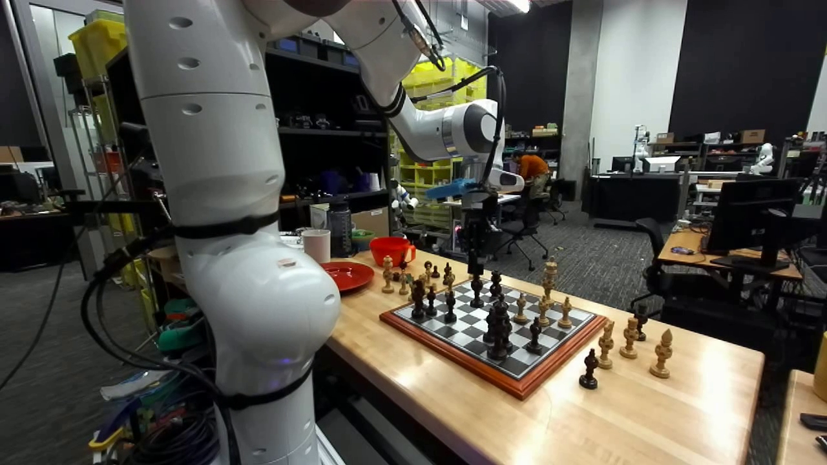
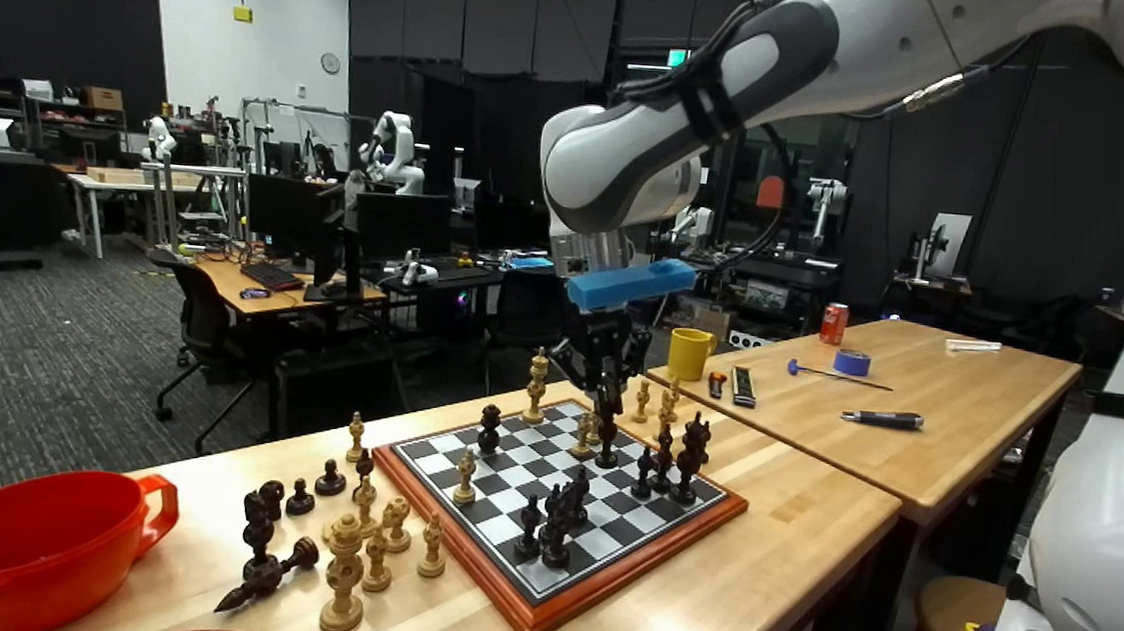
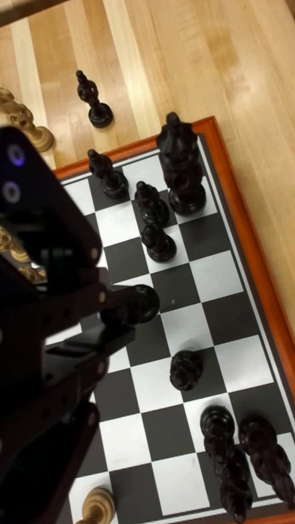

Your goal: Move the black bishop to the right, pick up two of the beige chess pieces and put them on the chess board

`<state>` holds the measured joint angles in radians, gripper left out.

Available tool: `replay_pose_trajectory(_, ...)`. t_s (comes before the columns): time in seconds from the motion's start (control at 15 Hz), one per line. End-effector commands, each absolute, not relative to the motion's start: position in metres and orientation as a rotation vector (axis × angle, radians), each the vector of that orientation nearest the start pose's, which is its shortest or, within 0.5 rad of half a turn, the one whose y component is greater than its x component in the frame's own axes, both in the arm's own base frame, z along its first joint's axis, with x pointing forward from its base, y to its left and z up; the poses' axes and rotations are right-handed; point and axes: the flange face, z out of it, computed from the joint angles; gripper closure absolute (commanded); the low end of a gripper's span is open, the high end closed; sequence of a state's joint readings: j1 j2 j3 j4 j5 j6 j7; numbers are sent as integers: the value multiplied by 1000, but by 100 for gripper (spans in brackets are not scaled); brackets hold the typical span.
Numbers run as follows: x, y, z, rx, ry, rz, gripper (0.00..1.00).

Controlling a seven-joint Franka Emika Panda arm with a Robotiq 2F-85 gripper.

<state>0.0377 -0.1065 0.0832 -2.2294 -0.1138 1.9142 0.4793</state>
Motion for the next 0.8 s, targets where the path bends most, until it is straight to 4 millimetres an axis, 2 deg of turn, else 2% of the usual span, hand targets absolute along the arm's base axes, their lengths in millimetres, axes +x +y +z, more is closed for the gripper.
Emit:
replay_pose_trajectory(0.0, 473, 53, 392, -3207, 508, 240, 95)
replay_pose_trajectory(0.33, 471, 50, 371, -3184, 520, 184, 95)
replay_pose_trajectory(0.6, 469, 48, 362, -3183, 518, 162, 95)
replay_pose_trajectory(0.67, 469, 49, 362, -3181, 516, 164, 57)
replay_pose_trajectory(0.73, 468, 50, 362, -3181, 510, 165, 56)
